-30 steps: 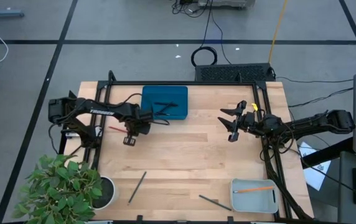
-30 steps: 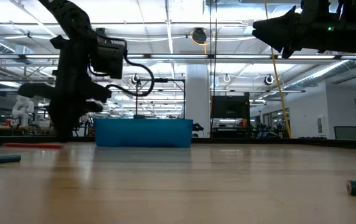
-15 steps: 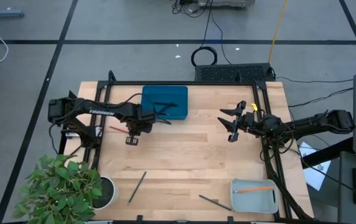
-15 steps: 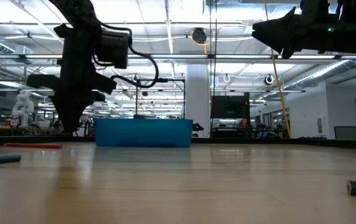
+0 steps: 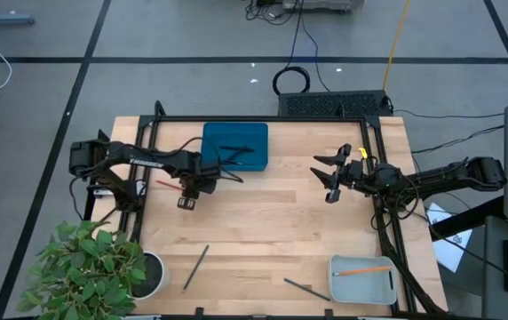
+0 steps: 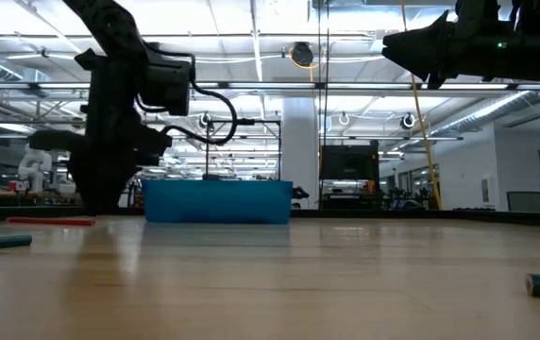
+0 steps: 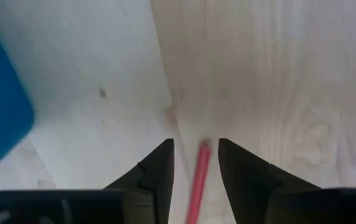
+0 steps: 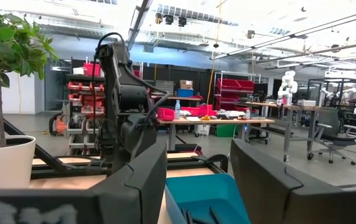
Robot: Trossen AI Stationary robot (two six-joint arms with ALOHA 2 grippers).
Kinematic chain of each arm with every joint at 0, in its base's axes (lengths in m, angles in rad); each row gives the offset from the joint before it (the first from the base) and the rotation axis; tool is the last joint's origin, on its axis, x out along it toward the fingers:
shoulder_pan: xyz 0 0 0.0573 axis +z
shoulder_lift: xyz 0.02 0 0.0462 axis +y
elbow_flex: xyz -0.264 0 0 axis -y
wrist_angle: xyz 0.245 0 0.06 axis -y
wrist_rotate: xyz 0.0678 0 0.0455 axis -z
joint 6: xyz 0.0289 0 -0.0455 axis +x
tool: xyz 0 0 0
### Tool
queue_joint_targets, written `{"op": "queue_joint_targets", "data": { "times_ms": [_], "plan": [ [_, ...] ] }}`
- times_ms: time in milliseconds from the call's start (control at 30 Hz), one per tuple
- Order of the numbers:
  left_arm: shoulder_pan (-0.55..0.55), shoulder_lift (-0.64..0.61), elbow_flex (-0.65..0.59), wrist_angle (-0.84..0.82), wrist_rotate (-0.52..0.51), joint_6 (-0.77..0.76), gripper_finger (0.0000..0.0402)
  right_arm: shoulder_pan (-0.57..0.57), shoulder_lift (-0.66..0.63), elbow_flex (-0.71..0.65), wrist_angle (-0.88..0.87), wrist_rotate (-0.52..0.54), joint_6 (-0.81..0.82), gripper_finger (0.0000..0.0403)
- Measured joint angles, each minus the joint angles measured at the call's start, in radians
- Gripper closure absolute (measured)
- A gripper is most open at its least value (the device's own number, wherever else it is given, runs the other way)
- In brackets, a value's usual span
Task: Sort pens & pencils
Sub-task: Put the red pencil into the gray bin
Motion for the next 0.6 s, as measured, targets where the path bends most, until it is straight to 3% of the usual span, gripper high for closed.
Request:
{"op": "queue_joint_targets", "data": {
  "times_ms": [433,600],
  "plan": [
    [-0.006,0.098,-0.015,-0.01,-0.026,0.04,0.0272,0.0,0.0,-0.001,-0.014,0.0,0.0,0.0236],
    [-0.005,0.099,-0.017,-0.001,-0.018,0.044,0.033,0.0,0.0,-0.001,-0.015,0.0,0.0,0.0236]
  ]
}}
